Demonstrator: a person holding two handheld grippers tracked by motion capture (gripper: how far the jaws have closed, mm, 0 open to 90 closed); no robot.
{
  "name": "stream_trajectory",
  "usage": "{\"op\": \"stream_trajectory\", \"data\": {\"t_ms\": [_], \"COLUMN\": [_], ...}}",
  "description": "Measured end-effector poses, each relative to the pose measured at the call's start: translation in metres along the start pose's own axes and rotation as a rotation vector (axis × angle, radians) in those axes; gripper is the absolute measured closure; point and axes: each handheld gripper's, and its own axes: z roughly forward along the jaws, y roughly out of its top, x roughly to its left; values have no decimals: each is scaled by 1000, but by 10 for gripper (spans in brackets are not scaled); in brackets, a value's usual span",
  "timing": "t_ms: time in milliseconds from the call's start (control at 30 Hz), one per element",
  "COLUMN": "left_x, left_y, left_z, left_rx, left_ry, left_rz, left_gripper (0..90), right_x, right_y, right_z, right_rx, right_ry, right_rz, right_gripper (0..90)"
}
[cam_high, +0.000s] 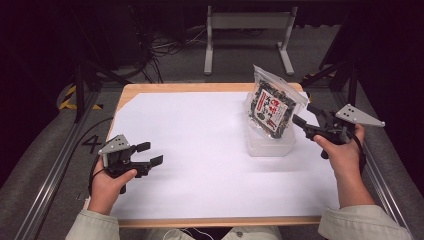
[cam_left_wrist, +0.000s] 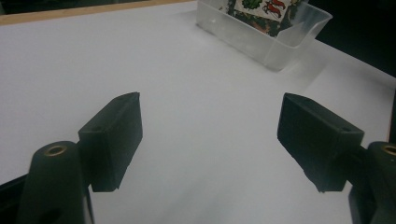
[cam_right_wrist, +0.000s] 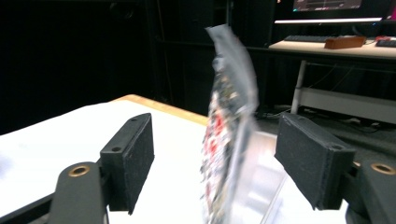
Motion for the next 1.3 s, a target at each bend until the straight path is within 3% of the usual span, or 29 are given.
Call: {"op": "stream_trajectory", "data": {"t_ms": [233,433,700,900,1200,1300], "left_x": [-8,-13,-17,-17,-16,-14], "left_y": [-4,-8,-15,-21,-28,-31], "left_z": [-5,-6,-8,-8,-3,-2], "left_rx": [-11,-17,-24,-31,-32,-35], "left_ry": [-9,-22,-40,-49,-60,-57], "left_rz": [26,34,52,57,77,69], "left_gripper": [230,228,219,213,209,207], "right_x": [21,39,55,63,69,68], "right_y": [-9,-24,-47,-71,-97,-110], "right_z": [-16,-19,-9,1,13,19], "right_rx": [48,72,113,137,194,237], "right_ry": [51,101,166,208,235,236], "right_rz": [-36,-49,-62,-44,-30,-18], "right_gripper": [238,238,237,237,237,237]}}
